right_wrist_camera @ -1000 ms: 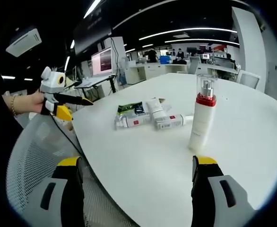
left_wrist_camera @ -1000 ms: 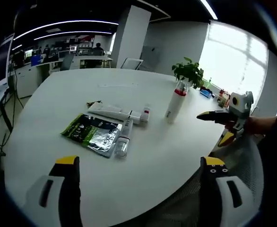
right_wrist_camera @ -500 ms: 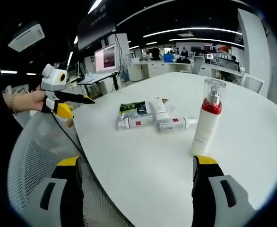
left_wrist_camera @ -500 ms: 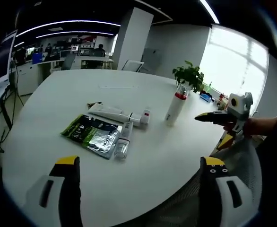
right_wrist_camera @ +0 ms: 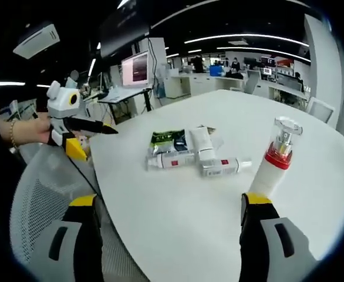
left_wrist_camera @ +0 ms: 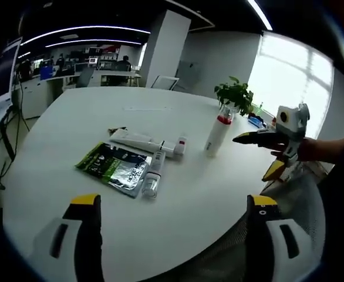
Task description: Arrange the skincare products in the storage area until every visible bottle or jar stands upright without overlapping.
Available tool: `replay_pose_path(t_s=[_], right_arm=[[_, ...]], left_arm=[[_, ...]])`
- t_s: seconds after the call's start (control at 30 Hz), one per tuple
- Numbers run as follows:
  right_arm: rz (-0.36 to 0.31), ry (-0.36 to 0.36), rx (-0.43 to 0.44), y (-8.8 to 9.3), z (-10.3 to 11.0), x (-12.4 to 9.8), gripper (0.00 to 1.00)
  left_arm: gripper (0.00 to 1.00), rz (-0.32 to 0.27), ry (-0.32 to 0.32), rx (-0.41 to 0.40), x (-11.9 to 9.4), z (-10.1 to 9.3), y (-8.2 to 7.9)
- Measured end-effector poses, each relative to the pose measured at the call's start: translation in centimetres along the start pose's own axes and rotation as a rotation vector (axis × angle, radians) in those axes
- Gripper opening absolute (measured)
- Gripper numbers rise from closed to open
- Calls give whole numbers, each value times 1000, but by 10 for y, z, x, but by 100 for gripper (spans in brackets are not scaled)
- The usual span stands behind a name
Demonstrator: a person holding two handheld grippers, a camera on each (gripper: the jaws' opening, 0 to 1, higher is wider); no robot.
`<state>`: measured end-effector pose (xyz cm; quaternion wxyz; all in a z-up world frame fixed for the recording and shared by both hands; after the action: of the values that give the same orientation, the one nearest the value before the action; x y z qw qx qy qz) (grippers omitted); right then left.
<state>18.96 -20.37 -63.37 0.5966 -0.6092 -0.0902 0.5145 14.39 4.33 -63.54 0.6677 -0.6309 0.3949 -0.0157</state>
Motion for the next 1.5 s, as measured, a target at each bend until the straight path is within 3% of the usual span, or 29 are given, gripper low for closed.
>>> replay_pose_path(t_s=[0.17, 0.27, 0.6, 0.8, 1.1, 1.5], right_arm=[[20, 7, -18, -9, -5, 6, 95], [30, 42, -5, -14, -10, 7, 100], [59, -7, -27, -29, -5, 18, 92], [55, -30, -50, -45, -4, 29, 93], [108, -51, -60, -64, -18, 45, 93], [157, -72, -101, -83, -22, 72, 87]], left_arm=[[96, -7, 0, -3, -1, 0, -1], [95, 5, 0, -6, -1, -1, 1], [95, 8, 7, -3, 0, -2, 1], [94, 14, 4, -4, -1, -1, 2], [94, 20, 1, -17, 0, 0, 3], [94, 10, -10, -30, -1, 1, 1]])
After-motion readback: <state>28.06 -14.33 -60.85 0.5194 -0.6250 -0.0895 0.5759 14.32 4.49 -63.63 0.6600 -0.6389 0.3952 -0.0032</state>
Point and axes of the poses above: the point that each gripper's makers call its tool centre point, and the gripper's own axes: x roughly forward along the fingers, z roughly to its left, y roughly out of its underside, the point moved 6 cm from there along -x, roughly backward along the fingers, and after that the axes turned 10 degrees about x, right-handed, at the moved point
